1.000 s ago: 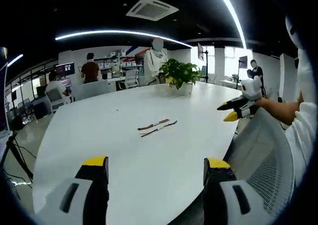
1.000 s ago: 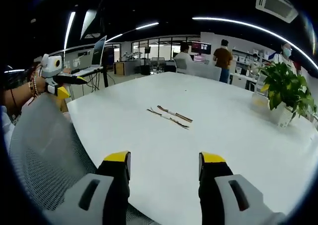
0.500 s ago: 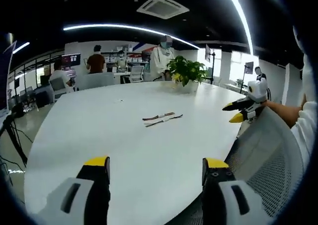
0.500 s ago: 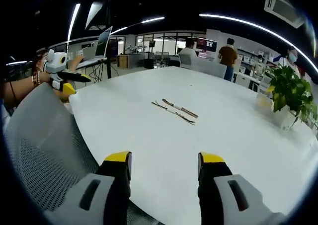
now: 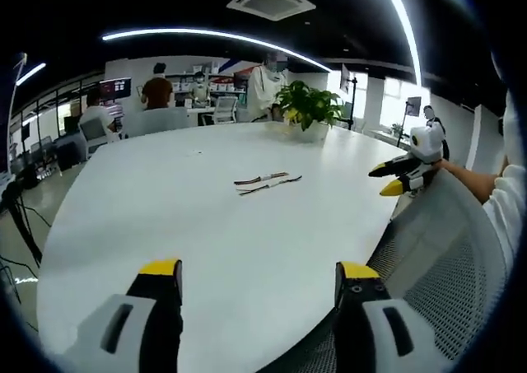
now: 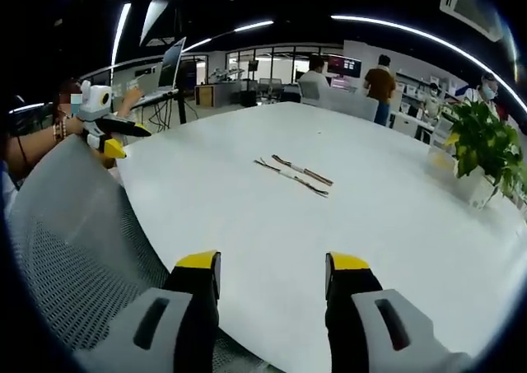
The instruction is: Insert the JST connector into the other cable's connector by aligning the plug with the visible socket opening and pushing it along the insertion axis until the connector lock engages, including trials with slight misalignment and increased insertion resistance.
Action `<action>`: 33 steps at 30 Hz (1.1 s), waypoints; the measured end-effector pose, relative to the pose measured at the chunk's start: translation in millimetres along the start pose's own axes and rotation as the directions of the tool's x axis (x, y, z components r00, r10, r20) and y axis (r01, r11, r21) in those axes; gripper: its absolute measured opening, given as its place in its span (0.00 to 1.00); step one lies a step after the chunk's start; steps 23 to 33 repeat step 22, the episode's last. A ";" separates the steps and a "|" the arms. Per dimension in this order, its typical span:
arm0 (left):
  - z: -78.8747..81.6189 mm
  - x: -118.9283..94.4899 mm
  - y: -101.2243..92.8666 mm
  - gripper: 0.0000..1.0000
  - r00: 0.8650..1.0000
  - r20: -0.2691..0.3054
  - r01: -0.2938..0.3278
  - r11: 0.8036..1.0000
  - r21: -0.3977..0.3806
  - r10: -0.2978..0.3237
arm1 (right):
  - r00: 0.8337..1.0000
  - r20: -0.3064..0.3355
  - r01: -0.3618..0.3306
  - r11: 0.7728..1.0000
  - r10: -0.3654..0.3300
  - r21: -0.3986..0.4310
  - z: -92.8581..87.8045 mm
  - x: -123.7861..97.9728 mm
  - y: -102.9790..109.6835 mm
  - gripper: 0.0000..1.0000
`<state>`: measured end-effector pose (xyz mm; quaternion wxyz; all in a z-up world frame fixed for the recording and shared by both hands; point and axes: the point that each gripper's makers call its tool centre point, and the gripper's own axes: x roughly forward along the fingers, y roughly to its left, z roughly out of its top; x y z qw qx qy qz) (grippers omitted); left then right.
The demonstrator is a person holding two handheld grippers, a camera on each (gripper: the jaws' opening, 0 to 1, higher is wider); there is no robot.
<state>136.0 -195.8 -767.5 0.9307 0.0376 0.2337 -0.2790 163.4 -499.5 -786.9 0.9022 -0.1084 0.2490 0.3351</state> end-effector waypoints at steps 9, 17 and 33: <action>-2.3 -0.1 -1.0 0.75 1.000 -0.014 -0.001 1.000 0.012 0.001 | 1.000 -0.003 -0.001 1.000 0.001 0.030 -3.0 -0.8 0.2 0.47; -10.6 1.3 -2.5 0.75 0.998 -0.056 0.012 1.000 0.002 -0.011 | 1.000 -0.007 -0.004 1.000 0.004 0.024 -3.4 -0.6 1.6 0.45; -10.0 1.1 -2.5 0.75 0.999 -0.049 0.013 1.000 -0.001 -0.013 | 1.000 -0.013 -0.009 0.999 0.009 0.032 -4.6 0.0 2.7 0.44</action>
